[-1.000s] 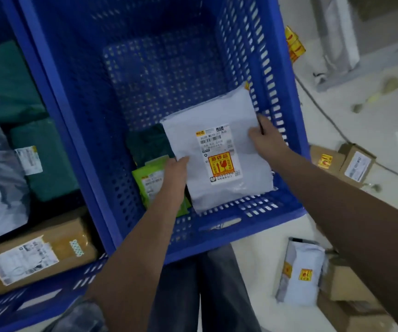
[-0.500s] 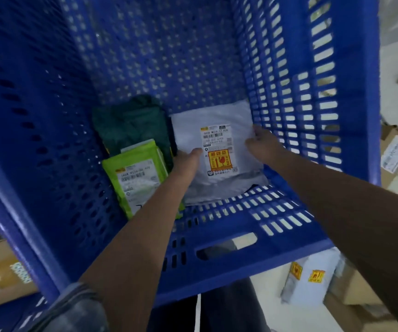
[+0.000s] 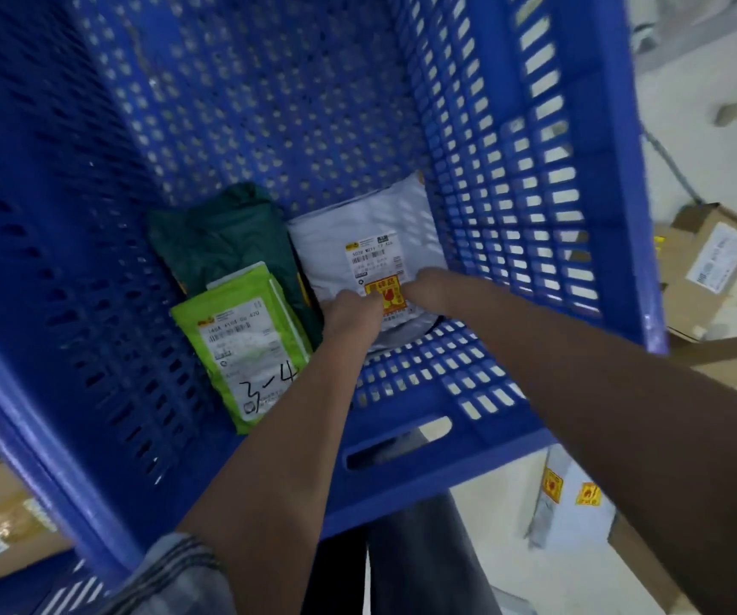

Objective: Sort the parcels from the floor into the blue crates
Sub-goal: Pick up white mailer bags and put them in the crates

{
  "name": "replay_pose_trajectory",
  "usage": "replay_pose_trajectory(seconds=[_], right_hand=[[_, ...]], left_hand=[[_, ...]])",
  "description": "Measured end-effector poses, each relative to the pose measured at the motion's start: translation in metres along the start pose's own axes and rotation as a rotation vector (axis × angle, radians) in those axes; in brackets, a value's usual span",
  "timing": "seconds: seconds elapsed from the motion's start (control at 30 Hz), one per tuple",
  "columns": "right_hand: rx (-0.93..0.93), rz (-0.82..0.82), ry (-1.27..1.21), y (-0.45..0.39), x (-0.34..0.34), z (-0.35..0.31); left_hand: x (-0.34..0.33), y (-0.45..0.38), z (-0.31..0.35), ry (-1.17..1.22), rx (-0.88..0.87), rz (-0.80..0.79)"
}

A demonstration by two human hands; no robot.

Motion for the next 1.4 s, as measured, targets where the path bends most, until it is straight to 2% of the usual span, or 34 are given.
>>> replay_pose_trajectory(seconds=[0.13,0.17,0.23,0.27,0.3,0.33,0.37,0.4,0.43,0.47,0.57,0.63,0.73,0.83,0.9,0.97,1.03,1.13,1.23,1.3,1.37,1.4], right_hand=[[0.067,0.084,-0.189,0.059,0.000,0.000],[0.084,0.091,-0.273,0.077,0.002,0.000],[0.120,0.114,-0.470,0.115,0.012,-0.001],[0.175,0.157,-0.538,0.134,0.021,-0.001],[0.236,0.211,-0.618,0.152,0.034,0.000],[0.292,0.261,-0.683,0.169,0.047,0.003],[0.305,0.290,-0.750,0.186,0.063,0.010],[0.293,0.322,-0.841,0.201,0.079,0.021],[0.262,0.370,-0.954,0.216,0.093,0.034],[0.213,0.437,-1.078,0.228,0.104,0.050],[-0.043,0.680,-1.351,0.252,0.104,0.108],[-0.254,0.730,-1.509,0.262,0.078,0.142],[-0.440,0.600,-1.581,0.275,0.021,0.175],[-0.461,0.339,-1.443,0.286,-0.050,0.192],[-0.503,0.228,-1.436,0.294,-0.104,0.202],[-0.623,0.198,-1.512,0.303,-0.161,0.215],[-0.758,0.180,-1.609,0.312,-0.215,0.223],[-0.842,0.099,-1.704,0.327,-0.286,0.221],[-0.889,0.017,-1.827,0.347,-0.348,0.215],[-0.928,-0.022,-1.933,0.361,-0.382,0.211],[-0.957,-0.043,-2.019,0.372,-0.412,0.210],[-0.966,-0.045,-2.050,0.378,-0.424,0.212]], left_hand=[[0.022,0.055,0.010,-0.203,-0.224,-0.025],[0.029,0.064,0.010,-0.202,-0.222,-0.005],[0.033,0.071,0.012,-0.018,-0.256,-0.038],[0.027,0.072,0.018,-0.065,-0.297,-0.110],[0.025,0.077,0.022,-0.173,-0.356,-0.106],[0.032,0.089,0.036,-0.053,-0.483,-0.024],[0.035,0.102,0.043,0.045,-0.422,-0.102],[0.042,0.123,0.053,0.073,-0.458,-0.007],[0.053,0.141,0.060,0.047,-0.487,0.171],[0.051,0.151,0.065,-0.029,-0.500,0.195],[0.036,0.183,0.072,-0.042,-0.658,0.182],[0.029,0.203,0.074,-0.111,-0.740,0.143],[0.020,0.215,0.062,-0.267,-0.874,0.145],[0.008,0.219,0.043,-0.346,-0.930,0.160],[-0.004,0.225,0.028,-0.444,-1.008,0.161],[-0.017,0.232,0.010,-0.544,-1.141,0.197],[-0.029,0.235,-0.009,-0.648,-1.278,0.304],[-0.037,0.243,-0.037,-0.772,-1.458,0.458],[-0.045,0.261,-0.054,-0.674,-1.404,0.535],[-0.062,0.282,-0.070,-0.666,-1.441,0.511],[-0.085,0.295,-0.099,-0.766,-1.459,0.353],[-0.097,0.296,-0.118,-0.873,-1.397,0.252]])
Point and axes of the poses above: each hand's wrist, its own y-axis away from the middle knuckle, its own x-axis out of the back of the hand, z = x × y, the point moved 4 cm from there along -y, towards the middle knuckle, and after that the axes turned 9 degrees about z, right-handed, at the moved point
